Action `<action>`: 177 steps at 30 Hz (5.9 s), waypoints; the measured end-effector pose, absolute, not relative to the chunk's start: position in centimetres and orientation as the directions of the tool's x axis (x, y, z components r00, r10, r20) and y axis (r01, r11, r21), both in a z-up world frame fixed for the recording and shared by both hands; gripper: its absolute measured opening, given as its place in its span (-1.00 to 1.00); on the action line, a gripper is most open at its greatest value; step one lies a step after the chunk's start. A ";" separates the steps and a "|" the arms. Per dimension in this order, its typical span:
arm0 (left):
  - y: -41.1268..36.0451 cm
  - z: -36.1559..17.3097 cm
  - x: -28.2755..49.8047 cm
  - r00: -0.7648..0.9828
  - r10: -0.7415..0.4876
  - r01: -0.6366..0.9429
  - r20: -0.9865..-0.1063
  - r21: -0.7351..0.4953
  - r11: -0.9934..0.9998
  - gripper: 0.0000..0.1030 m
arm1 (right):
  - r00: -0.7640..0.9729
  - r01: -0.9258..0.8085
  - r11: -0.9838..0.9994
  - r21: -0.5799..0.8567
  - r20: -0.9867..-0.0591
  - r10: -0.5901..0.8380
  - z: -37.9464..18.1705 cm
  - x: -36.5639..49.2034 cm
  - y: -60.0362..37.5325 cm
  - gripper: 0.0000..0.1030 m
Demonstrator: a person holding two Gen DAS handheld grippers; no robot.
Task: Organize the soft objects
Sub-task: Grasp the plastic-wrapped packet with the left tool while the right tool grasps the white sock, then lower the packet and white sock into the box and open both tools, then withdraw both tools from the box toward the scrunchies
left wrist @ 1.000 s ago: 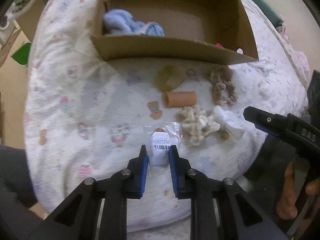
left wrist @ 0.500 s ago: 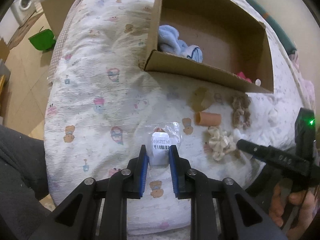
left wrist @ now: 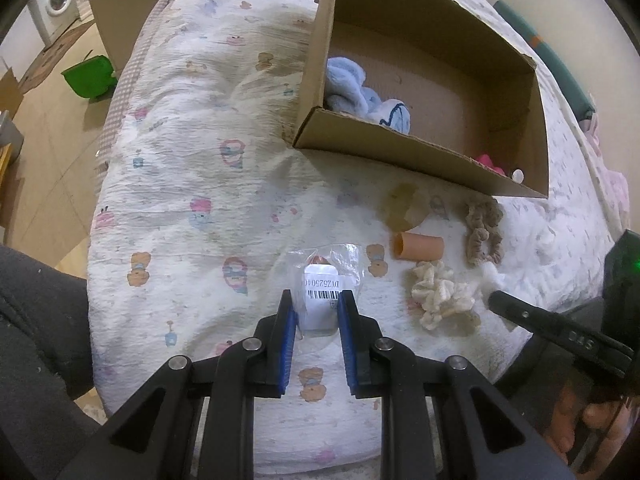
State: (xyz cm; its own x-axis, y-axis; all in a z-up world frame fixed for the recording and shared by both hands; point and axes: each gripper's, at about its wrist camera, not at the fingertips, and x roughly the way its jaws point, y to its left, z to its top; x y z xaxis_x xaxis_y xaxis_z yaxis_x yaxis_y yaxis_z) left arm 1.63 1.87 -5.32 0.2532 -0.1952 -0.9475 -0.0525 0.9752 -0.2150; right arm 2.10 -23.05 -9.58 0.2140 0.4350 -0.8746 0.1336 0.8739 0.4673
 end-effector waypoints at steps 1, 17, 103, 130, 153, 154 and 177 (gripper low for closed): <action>1.9 -5.3 1.6 0.256 -0.192 -0.053 -0.947 -0.212 0.976 -0.64 | 0.224 0.125 0.876 0.467 -0.873 0.433 -9.3 2.0 -23.0 -0.66; 1.3 -3.0 1.7 0.330 -0.137 -0.026 -0.934 -0.154 0.988 -0.64 | 0.398 -0.050 0.905 0.422 -0.823 0.406 -3.0 0.8 -22.7 -0.66; -6.0 -4.3 14.8 0.467 -0.144 0.129 -0.873 -0.094 0.987 0.18 | 0.418 -0.040 0.922 0.385 -0.832 0.366 -7.3 15.0 -24.2 -0.70; -4.0 -2.1 12.1 0.480 -0.147 0.102 -0.865 -0.111 0.989 0.21 | 0.510 -0.028 0.945 0.326 -0.808 0.295 -4.0 11.9 -25.9 0.46; -1.6 -1.3 6.3 0.500 -0.139 0.022 -0.855 -0.148 0.989 0.21 | 0.499 0.164 0.903 0.397 -0.823 0.271 -4.4 5.2 -29.2 0.46; -1.9 -1.6 6.2 0.480 -0.151 0.029 -0.864 -0.156 0.987 0.21 | 0.497 0.170 0.899 0.404 -0.823 0.275 -4.5 5.1 -29.2 0.46; -12.2 -11.6 3.0 0.181 -0.255 0.327 -0.950 -0.186 0.927 -0.38 | 0.468 0.213 0.880 0.425 -0.835 0.290 -5.7 5.9 -29.8 0.46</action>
